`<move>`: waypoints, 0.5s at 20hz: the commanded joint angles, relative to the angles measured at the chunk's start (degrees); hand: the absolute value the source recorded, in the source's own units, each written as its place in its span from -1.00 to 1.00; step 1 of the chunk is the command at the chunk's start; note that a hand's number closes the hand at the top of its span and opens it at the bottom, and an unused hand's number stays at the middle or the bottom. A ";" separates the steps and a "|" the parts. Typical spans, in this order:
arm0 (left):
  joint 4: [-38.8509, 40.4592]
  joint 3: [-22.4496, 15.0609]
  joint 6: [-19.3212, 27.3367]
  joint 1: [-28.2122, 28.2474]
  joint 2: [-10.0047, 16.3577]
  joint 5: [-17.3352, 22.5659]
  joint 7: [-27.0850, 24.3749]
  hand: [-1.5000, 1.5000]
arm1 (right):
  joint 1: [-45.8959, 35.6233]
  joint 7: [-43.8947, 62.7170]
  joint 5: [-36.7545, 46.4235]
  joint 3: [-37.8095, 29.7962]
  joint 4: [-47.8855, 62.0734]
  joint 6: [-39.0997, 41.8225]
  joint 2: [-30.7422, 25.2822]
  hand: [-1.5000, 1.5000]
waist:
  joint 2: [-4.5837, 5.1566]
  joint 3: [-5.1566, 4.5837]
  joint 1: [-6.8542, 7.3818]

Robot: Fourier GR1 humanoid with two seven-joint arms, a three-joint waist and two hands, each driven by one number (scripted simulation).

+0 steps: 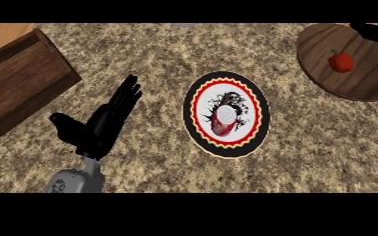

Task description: Pick the bell pepper from the plate and place it in the bowl

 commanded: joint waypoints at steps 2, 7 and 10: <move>-0.97 1.50 0.58 1.55 0.81 0.51 1.06 0.00 | 6.75 -7.54 -8.59 -1.01 -13.85 5.90 6.69 -1.00 | -1.25 -0.22 -2.92; -1.42 2.09 0.33 4.37 1.65 -0.01 -0.73 0.00 | 16.11 -9.95 -9.33 3.68 -29.86 6.37 17.99 -1.00 | -1.91 -0.35 -4.24; -0.43 3.11 0.97 4.13 1.64 0.27 -0.43 0.00 | 20.62 -9.49 -10.73 5.84 -38.95 7.95 23.70 -1.00 | -2.52 -0.43 -5.74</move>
